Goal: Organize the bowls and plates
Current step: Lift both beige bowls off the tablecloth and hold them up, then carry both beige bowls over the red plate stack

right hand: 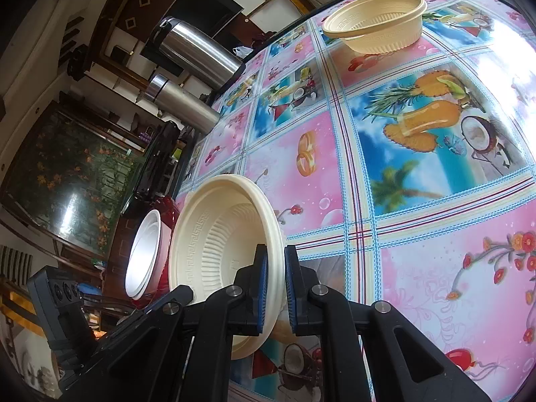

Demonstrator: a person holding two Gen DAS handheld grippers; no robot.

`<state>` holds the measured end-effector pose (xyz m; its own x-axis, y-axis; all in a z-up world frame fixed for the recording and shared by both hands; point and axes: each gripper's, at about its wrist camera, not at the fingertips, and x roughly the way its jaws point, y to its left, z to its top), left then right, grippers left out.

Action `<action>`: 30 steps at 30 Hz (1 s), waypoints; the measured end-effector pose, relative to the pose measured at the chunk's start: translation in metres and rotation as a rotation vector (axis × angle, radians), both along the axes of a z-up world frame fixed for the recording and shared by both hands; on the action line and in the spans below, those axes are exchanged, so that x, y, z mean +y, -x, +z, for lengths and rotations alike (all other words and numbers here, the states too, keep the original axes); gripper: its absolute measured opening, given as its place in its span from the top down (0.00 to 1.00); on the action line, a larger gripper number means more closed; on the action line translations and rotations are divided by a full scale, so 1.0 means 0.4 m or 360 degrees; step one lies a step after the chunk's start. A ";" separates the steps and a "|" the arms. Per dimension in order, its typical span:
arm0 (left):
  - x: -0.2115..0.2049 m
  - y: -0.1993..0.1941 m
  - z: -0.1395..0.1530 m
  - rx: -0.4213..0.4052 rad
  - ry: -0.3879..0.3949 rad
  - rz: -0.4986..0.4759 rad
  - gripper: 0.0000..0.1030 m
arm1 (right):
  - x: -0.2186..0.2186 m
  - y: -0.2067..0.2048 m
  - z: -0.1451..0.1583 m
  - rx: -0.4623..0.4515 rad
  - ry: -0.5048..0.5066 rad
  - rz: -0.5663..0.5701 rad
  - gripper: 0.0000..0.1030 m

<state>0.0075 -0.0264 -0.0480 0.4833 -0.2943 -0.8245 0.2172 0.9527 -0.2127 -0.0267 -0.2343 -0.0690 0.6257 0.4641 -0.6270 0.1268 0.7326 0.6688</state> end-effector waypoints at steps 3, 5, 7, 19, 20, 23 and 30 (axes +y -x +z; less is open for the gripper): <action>-0.001 -0.004 0.000 0.0005 -0.0003 0.0000 0.86 | 0.000 -0.002 0.000 0.0002 -0.0002 -0.0001 0.90; -0.001 -0.007 0.001 0.0006 -0.0006 0.0001 0.86 | 0.000 -0.003 0.000 0.0002 -0.0002 -0.0002 0.90; 0.000 -0.009 0.005 0.0002 -0.0002 0.0003 0.86 | 0.000 -0.006 0.002 0.0001 -0.0003 -0.0002 0.90; 0.028 -0.019 0.058 -0.0059 0.0023 0.0044 0.86 | 0.008 -0.022 0.038 -0.0037 0.0001 0.0004 0.90; 0.031 -0.020 0.063 -0.0068 0.0024 0.0051 0.86 | 0.011 -0.025 0.044 -0.0043 0.0001 0.0007 0.90; 0.049 -0.024 0.086 -0.0103 0.0025 0.0083 0.86 | 0.024 -0.034 0.069 -0.0068 0.0015 0.0026 0.90; 0.100 -0.027 0.131 -0.0182 0.0023 0.0170 0.86 | 0.075 -0.059 0.127 -0.0133 0.0044 0.0090 0.90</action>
<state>0.0183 0.0137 0.0045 0.6031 -0.2479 -0.7582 0.1387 0.9686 -0.2063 -0.0030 -0.2042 -0.0181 0.6496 0.4836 -0.5866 0.0292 0.7551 0.6549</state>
